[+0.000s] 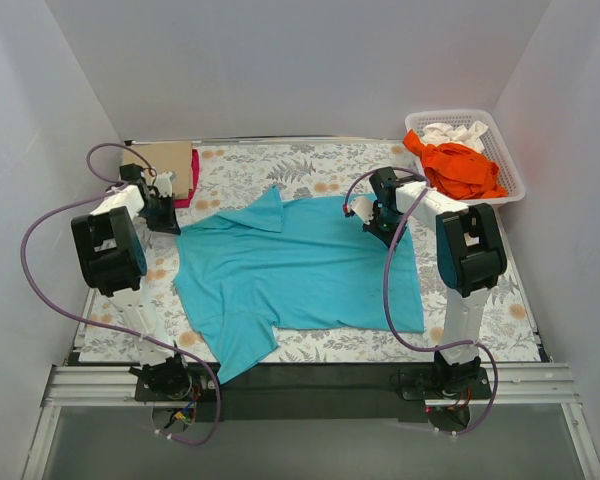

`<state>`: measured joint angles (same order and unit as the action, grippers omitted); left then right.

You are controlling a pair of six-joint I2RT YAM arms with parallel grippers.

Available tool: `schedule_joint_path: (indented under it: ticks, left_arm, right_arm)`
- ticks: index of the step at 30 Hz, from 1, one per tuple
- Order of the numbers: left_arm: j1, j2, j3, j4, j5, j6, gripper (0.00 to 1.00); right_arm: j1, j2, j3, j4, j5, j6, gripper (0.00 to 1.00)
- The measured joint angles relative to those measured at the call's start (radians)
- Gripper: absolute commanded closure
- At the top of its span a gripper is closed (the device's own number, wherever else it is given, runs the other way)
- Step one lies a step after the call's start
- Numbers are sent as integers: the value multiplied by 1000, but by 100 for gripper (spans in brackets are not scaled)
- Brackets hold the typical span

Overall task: Fold and stack the t-shirts
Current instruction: Flatten the tshirt out

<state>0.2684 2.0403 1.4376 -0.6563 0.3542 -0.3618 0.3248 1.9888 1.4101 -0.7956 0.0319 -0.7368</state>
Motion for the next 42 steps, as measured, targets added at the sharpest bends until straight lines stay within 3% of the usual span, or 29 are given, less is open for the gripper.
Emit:
schedule_joint_path:
  ticks: [1,3,6,9,14,21,24,34,42]
  left_arm:
    - [-2,0,0,3,-11,-6,100]
    - [0,0,3,6,-19,-14,83]
    - [12,-2,12,-3,29,7,65]
    - [18,-36,13,-5,130,34,59]
    - [-81,-149,29,40,204,64,58]
    - [-470,-151,71,171,128,74,59]
    - [-567,-84,97,188,82,60,59]
    - [-649,68,110,188,-109,17,59]
    - [-671,66,110,188,-132,-10,58]
  right_arm:
    - [0,0,0,0,0,0,99]
    - [0,0,0,0,0,0,99]
    - [0,0,0,0,0,0,99]
    - [0,0,0,0,-3,2,99]
    - [0,-4,0,-6,-26,9,99]
    - [0,-6,2,-18,-43,31,99]
    - [0,-6,4,-18,-44,35,99]
    - [0,-6,8,-21,-46,47,99]
    - [0,-6,8,-21,-46,51,99]
